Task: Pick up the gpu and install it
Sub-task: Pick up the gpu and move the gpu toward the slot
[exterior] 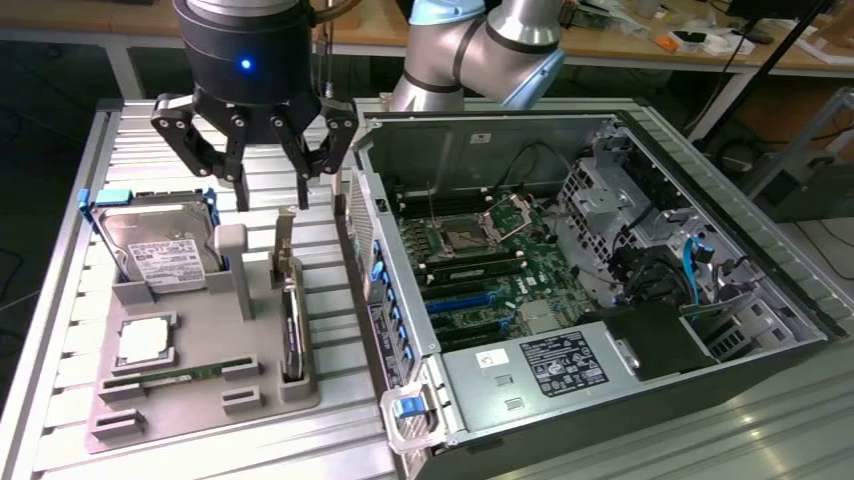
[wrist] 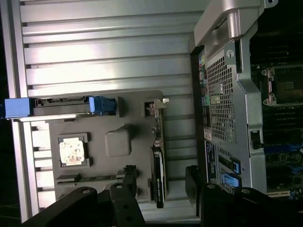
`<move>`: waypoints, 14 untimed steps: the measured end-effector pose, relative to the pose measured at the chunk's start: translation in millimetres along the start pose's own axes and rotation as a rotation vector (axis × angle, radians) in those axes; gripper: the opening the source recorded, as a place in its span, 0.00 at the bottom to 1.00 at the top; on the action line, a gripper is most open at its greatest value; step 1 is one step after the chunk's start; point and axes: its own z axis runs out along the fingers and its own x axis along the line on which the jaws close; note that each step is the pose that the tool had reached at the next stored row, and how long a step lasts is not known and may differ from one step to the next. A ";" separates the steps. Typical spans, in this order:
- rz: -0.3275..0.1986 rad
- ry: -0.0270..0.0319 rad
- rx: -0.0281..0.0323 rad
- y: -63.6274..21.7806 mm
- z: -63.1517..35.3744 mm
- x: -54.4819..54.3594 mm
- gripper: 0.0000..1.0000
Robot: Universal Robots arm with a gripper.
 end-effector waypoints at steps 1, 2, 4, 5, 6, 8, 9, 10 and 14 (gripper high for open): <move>0.000 0.0000 0.0000 -0.8 0.7 0.0 0.54; 0.000 0.0001 0.0000 -2.1 2.0 -0.1 0.54; 0.000 0.0001 0.0001 -3.8 3.7 -0.1 0.54; 0.000 0.0001 0.0001 -4.8 4.7 -0.2 0.54; 0.000 0.0000 0.0000 -5.6 5.5 -0.3 0.54; 0.000 0.0002 0.0002 -7.6 6.7 -0.3 0.54; 0.000 0.0001 0.0001 -8.5 7.3 -0.4 0.54; 0.000 0.0001 0.0001 -9.4 7.9 -0.5 0.54; 0.000 0.0000 0.0000 -12.7 9.9 -0.8 0.54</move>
